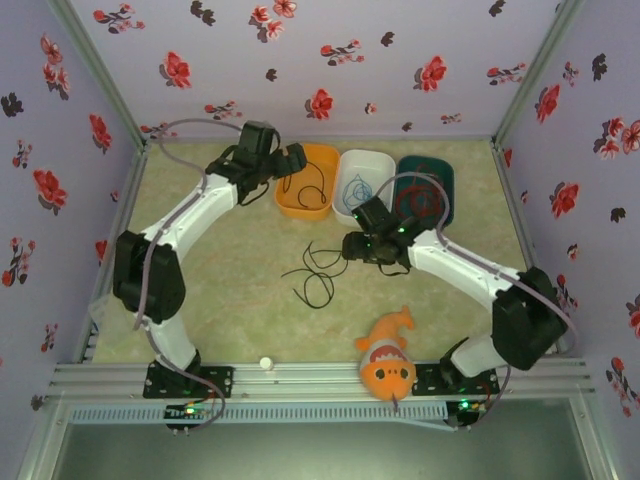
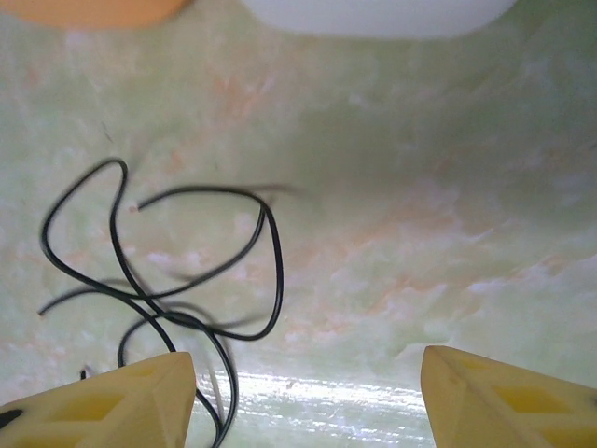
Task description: Untangle the cables
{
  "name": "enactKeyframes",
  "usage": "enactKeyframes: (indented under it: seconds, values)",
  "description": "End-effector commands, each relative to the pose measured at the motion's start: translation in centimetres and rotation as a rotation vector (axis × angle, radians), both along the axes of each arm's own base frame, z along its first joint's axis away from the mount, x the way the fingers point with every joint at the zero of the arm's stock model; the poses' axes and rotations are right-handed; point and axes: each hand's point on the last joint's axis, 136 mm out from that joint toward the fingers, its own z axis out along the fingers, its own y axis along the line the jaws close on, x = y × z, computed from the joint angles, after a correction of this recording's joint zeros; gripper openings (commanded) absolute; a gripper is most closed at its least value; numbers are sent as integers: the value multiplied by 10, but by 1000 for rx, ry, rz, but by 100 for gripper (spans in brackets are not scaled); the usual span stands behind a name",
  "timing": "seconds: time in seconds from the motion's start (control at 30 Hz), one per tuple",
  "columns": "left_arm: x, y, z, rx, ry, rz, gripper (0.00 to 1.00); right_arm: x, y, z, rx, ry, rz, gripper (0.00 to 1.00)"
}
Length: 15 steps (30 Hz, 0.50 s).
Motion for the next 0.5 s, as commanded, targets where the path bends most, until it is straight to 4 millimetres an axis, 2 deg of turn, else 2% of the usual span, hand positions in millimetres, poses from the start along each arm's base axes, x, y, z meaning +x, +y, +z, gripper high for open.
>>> enactKeyframes:
  seconds: [0.0, 0.27, 0.47]
  values:
    - [-20, 14, 15, 20, -52, 16, 100, -5, 16, -7, 36, 69, 6, 64]
    - [-81, 48, -18, 81, 11, 5, 100, -2, 28, -36, 54, 136, -20, 64]
    - [-114, 64, -38, 83, 37, 11, 100, 5, 34, -57, 43, 159, -27, 63]
